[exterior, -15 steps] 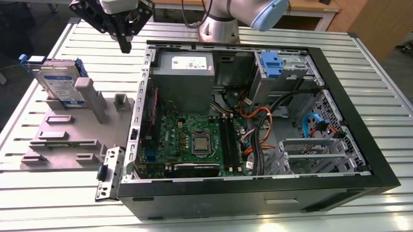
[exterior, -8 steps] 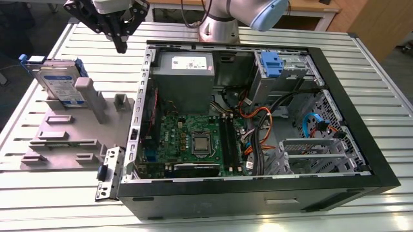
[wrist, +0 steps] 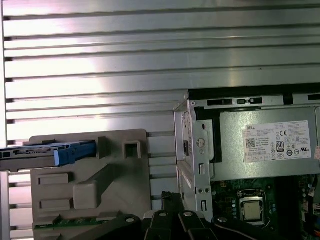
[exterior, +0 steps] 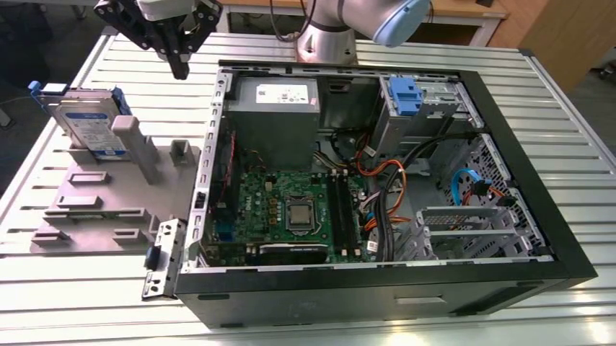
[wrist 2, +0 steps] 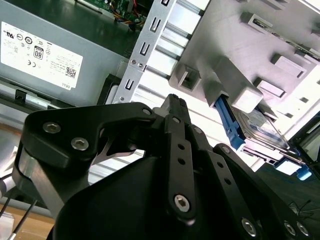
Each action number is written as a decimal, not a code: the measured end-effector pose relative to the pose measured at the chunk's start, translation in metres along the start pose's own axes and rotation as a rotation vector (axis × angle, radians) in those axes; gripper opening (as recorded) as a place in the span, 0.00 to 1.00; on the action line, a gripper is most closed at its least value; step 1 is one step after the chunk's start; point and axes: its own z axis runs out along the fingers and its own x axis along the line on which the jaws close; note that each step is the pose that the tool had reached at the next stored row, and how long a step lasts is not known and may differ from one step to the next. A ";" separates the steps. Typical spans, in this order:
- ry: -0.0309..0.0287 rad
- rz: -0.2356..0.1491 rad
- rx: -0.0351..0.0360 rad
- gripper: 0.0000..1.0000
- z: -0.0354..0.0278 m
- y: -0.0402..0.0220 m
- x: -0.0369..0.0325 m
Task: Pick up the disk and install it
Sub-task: 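Reach for the disk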
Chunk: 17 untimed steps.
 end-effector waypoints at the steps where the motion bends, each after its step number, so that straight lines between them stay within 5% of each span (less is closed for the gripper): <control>1: 0.0000 0.000 0.0000 0.11 0.0000 0.0000 0.0003; 10: 0.0000 0.000 0.0000 0.11 0.0012 -0.0003 0.0052; 17: 0.0001 0.000 0.0001 0.11 0.0038 0.0019 0.0154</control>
